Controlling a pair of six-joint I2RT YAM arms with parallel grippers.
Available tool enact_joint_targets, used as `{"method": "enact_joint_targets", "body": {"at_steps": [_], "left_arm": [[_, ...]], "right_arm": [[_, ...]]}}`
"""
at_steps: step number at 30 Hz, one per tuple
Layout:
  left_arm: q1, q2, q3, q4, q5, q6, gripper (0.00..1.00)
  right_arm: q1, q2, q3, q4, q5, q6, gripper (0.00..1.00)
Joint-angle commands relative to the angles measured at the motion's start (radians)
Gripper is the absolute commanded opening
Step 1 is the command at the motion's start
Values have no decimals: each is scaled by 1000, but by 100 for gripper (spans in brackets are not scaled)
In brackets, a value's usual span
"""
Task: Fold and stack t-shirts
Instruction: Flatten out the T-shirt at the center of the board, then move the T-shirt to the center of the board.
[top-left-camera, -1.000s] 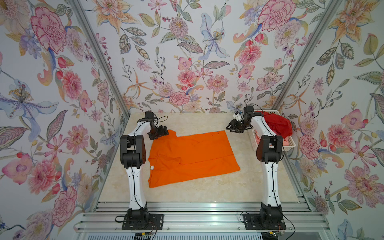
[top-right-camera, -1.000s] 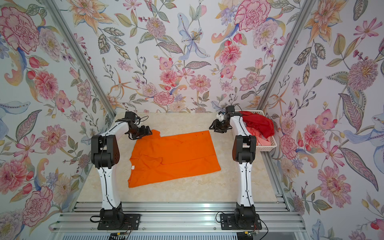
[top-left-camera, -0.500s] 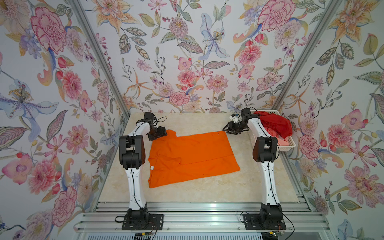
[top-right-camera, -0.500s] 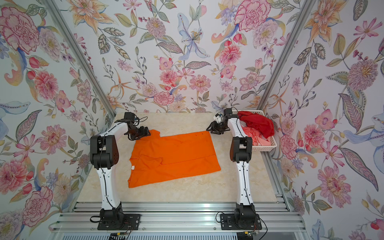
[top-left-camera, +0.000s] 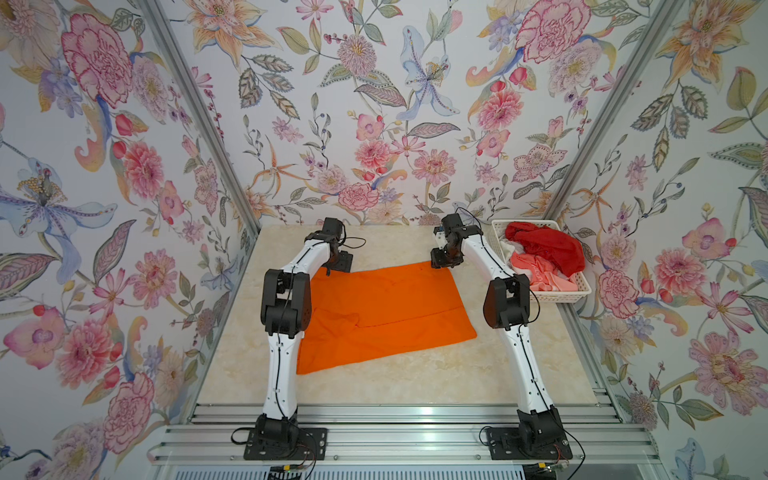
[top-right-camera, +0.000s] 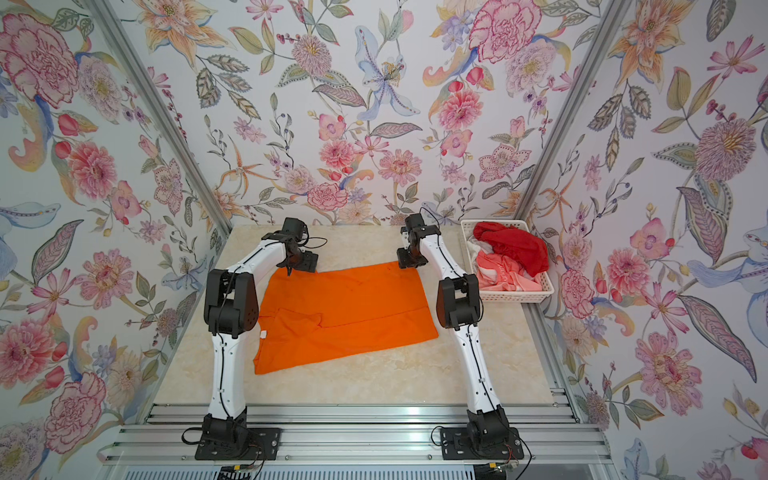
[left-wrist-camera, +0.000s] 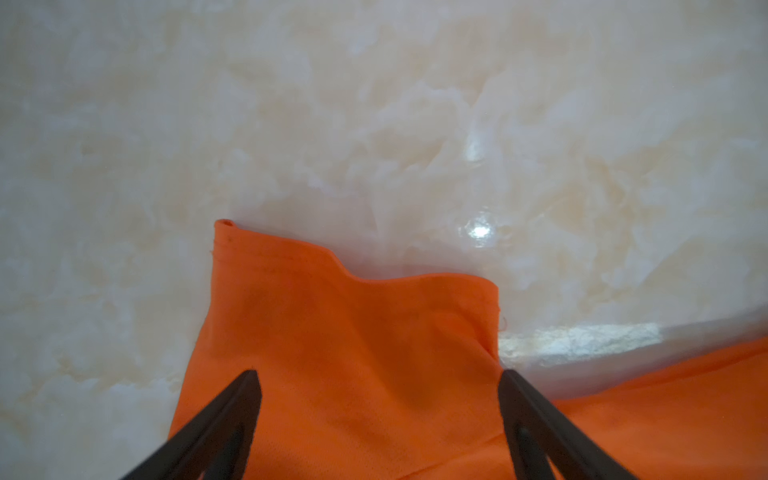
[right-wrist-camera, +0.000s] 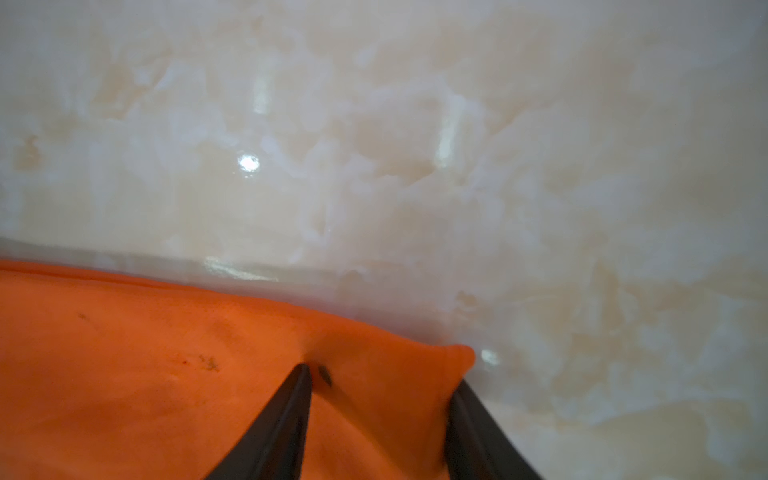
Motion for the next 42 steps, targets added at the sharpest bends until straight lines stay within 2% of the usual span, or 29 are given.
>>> {"method": "enact_joint_targets", "body": {"at_steps": [1, 3, 6, 12, 16, 20, 21, 22, 23, 24, 26, 27, 34, 42], "left_arm": [[29, 19, 34, -41, -75, 34, 92], [30, 17, 29, -46, -102, 23, 92], [27, -23, 6, -44, -173, -16, 94], [-8, -226, -73, -39, -283, -69, 96], [-86, -381, -220, -39, -276, -98, 96], [-175, -478, -434, -38, -232, -184, 92], [-206, -502, -497, -39, -224, -203, 88], [-231, -522, -549, -37, -224, -225, 76], [-266, -543, -607, -33, -224, -255, 56], [-298, -558, -653, -34, -237, -287, 37], [-344, -579, -732, -32, -266, -339, 9], [-360, -587, -763, -33, -272, -357, 0], [-403, -635, -874, -34, -278, -437, 0], [-453, -631, -1018, -32, -199, -509, 0]], "right_arm": [[-46, -18, 9, -49, 108, -39, 52], [-54, -8, 10, -58, 131, -32, 52], [-51, -27, -20, -35, 238, -10, 50], [-13, -282, -349, 295, 432, -11, 50], [45, -477, -594, 460, 492, -13, 51], [91, -584, -767, 435, 519, 49, 51], [99, -615, -829, 421, 499, 79, 49], [107, -642, -890, 416, 470, 103, 47], [111, -678, -964, 419, 420, 136, 45], [114, -708, -1040, 427, 364, 169, 37], [113, -756, -1167, 446, 289, 224, 12], [115, -775, -1219, 450, 269, 246, 0], [135, -841, -1406, 450, 240, 316, 0], [202, -945, -1555, 412, 261, 381, 0]]}}
